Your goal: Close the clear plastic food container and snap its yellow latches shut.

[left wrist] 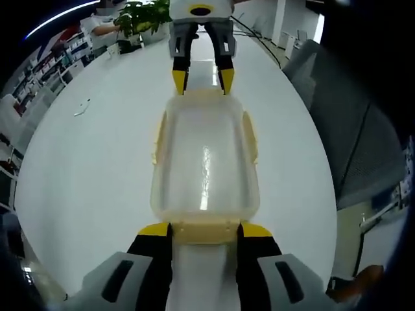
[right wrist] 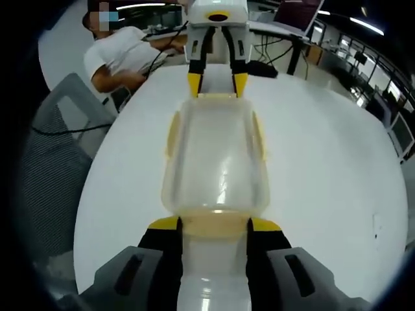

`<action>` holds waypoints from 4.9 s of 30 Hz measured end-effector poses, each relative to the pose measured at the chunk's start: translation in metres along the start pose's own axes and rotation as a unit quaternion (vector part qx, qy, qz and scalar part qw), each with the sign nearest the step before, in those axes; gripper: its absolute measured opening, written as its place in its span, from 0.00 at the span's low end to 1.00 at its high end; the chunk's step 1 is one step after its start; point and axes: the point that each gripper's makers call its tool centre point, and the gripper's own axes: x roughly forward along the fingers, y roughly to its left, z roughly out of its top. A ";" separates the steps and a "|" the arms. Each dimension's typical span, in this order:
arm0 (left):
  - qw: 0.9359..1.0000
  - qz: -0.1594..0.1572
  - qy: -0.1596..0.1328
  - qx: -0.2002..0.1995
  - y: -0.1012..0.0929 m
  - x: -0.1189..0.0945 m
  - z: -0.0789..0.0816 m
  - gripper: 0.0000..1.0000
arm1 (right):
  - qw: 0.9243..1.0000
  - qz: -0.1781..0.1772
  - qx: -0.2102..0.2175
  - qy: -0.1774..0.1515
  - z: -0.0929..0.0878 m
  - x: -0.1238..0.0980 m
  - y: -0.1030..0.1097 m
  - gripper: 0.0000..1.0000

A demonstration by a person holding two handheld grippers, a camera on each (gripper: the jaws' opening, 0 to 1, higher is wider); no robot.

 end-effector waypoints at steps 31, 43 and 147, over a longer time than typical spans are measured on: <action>1.000 0.009 -0.006 0.012 -0.006 -0.029 0.066 0.32 | 1.000 -0.012 -0.009 0.007 -0.011 -0.070 0.011 0.34; 1.000 0.003 -0.013 0.023 -0.002 -0.020 0.097 0.32 | 1.000 -0.020 0.002 0.014 -0.035 -0.097 0.018 0.34; 0.998 -0.030 -0.050 0.030 0.001 0.079 0.222 0.32 | 0.992 -0.020 0.005 0.127 -0.189 -0.154 0.018 0.37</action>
